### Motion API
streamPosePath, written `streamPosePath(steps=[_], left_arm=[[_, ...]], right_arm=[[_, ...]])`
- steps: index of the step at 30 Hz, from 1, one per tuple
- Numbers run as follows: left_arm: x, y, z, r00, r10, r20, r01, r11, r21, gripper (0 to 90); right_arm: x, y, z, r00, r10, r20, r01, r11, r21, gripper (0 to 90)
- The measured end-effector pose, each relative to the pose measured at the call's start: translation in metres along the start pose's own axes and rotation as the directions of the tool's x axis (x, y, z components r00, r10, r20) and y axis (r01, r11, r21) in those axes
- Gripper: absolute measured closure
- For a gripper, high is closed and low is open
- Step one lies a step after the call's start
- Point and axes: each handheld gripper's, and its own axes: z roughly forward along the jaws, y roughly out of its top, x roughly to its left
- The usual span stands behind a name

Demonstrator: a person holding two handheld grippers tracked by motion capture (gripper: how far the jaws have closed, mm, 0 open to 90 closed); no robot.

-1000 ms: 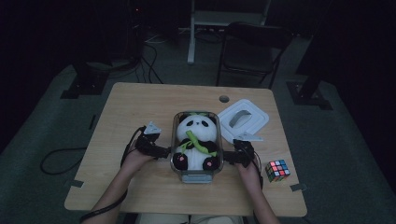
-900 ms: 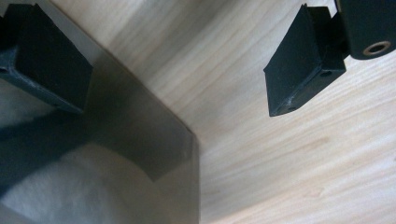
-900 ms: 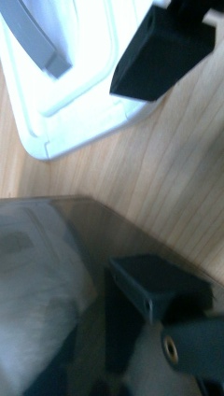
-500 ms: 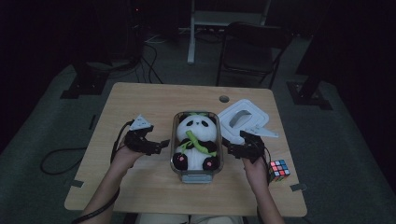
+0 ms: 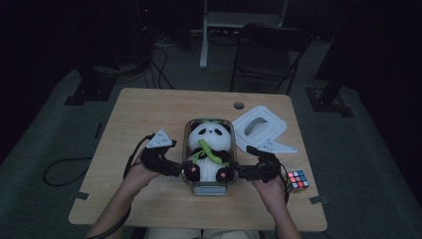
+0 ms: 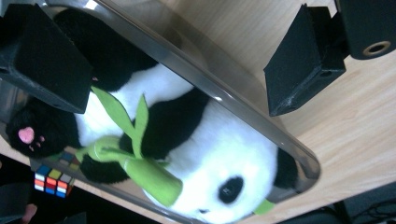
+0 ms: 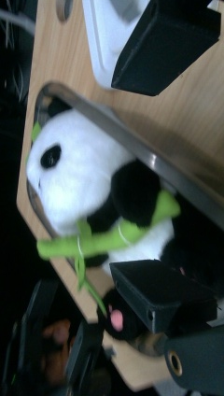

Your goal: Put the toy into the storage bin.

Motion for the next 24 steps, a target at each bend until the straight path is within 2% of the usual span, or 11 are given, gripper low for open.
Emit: streamPosePath(steps=[4,6,8,13,15,20,22,24], left_arm=[[-0.001,-0.001,0.004,1.0000,-0.006,-0.002,0.006,1.0000,0.005,8.8],[-0.003,0.000,0.005,0.9998,0.014,-0.015,-0.014,0.9998,0.016,8.9],[-0.004,0.000,0.006,0.9997,0.017,-0.016,-0.016,0.9997,0.016,8.9],[-0.002,-0.002,0.015,0.9993,0.028,-0.025,-0.026,0.9954,0.092,8.8],[-0.003,-0.005,0.023,0.9987,0.039,-0.033,-0.034,0.9912,0.128,8.8],[-0.002,-0.007,0.027,0.9987,0.027,-0.043,-0.021,0.9905,0.136,8.8],[-0.002,-0.008,0.029,0.9990,0.009,-0.043,-0.003,0.9914,0.131,8.8],[-0.002,-0.009,0.029,0.9991,0.010,-0.040,-0.005,0.9928,0.120,8.9]], right_arm=[[0.004,-0.006,0.002,0.9999,-0.005,-0.009,0.005,1.000,0.018,10.6],[0.007,-0.009,0.006,0.9998,-0.018,-0.008,0.019,0.999,0.046,10.6],[0.008,-0.011,0.009,0.9996,-0.029,0.001,0.029,0.998,0.060,10.6],[0.009,-0.019,0.016,0.9986,-0.045,0.029,0.042,0.995,0.095,10.6],[0.009,-0.022,0.020,0.9979,-0.054,0.036,0.050,0.992,0.117,10.6],[0.006,-0.027,0.025,0.9980,-0.041,0.047,0.034,0.990,0.137,10.6],[0.005,-0.028,0.026,0.9990,-0.024,0.039,0.018,0.990,0.138,10.7],[0.005,-0.029,0.026,0.9990,-0.022,0.039,0.016,0.991,0.136,10.6]])
